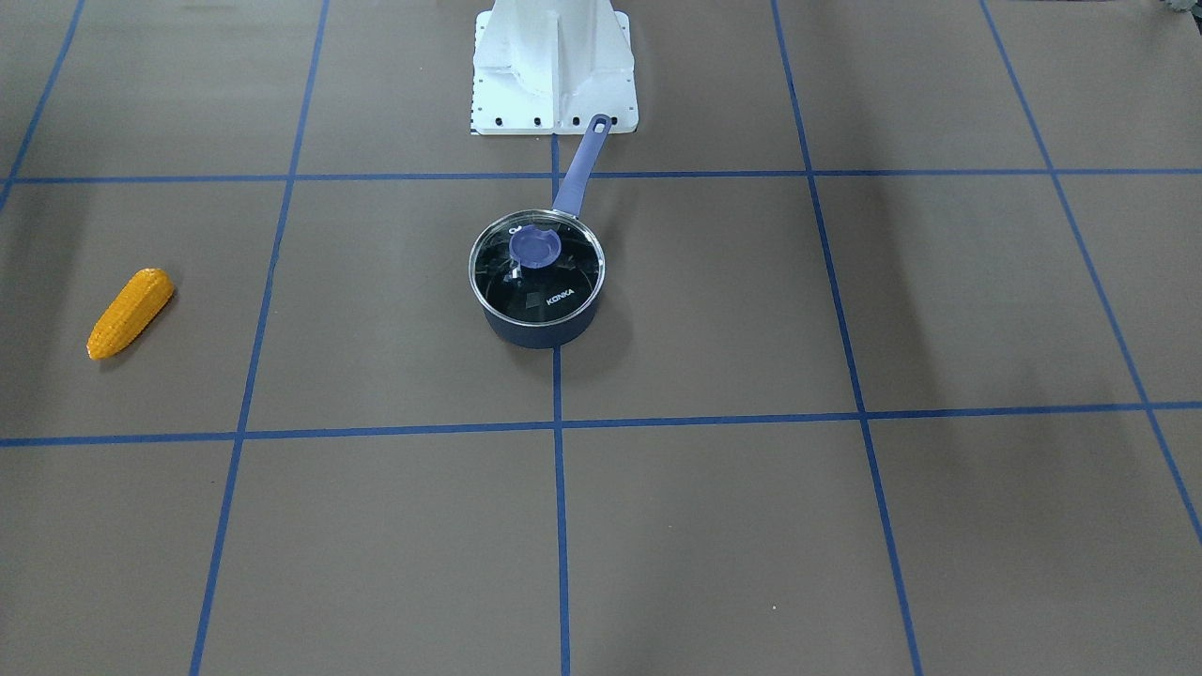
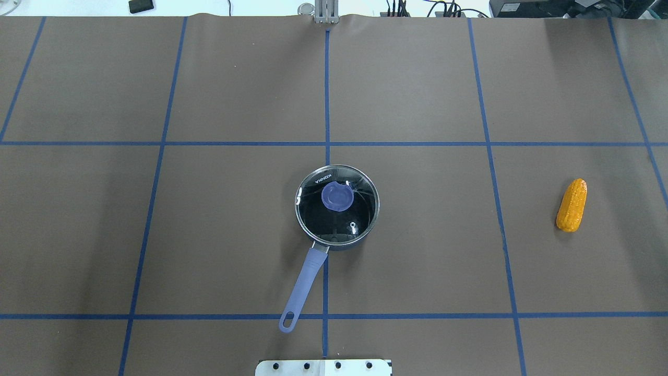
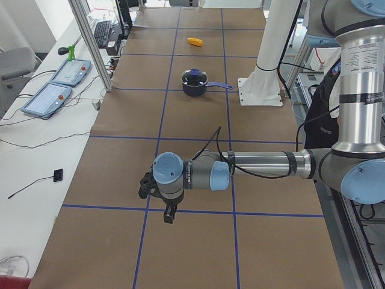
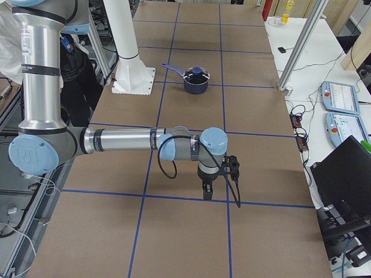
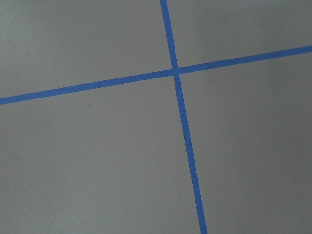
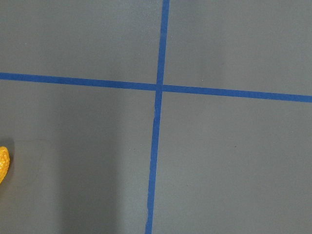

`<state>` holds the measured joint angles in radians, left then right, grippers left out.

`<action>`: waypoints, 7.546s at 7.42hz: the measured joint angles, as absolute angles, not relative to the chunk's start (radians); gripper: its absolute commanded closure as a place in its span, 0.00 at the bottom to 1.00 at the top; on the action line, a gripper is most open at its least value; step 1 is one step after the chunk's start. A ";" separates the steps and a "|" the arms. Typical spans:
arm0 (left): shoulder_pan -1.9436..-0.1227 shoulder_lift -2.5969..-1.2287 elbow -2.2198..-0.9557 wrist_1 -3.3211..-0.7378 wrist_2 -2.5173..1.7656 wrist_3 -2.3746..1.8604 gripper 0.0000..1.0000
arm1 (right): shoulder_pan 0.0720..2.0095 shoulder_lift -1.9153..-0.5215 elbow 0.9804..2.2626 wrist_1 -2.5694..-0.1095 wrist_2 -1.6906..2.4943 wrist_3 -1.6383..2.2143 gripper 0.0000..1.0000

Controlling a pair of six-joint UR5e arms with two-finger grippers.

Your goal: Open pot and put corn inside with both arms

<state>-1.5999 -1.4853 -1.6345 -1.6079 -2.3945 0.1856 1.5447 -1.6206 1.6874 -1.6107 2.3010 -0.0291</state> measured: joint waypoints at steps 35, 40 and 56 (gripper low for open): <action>-0.464 -2.548 -1.531 -1.422 -1.794 -1.264 0.18 | 1.157 -1.499 1.810 -1.344 2.138 0.595 0.00; -0.451 -2.531 -1.563 -1.418 -1.771 -1.261 0.78 | 1.151 -1.497 1.809 -1.344 2.129 0.595 0.00; -0.926 -1.442 -1.862 -2.040 -2.082 -0.293 0.71 | 1.102 -1.506 1.807 -1.295 2.088 0.650 0.00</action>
<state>-0.9261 -1.4417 -1.8622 -2.0403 -2.0818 -0.2933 1.1017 -1.5061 1.8070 -1.2950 2.0876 0.6502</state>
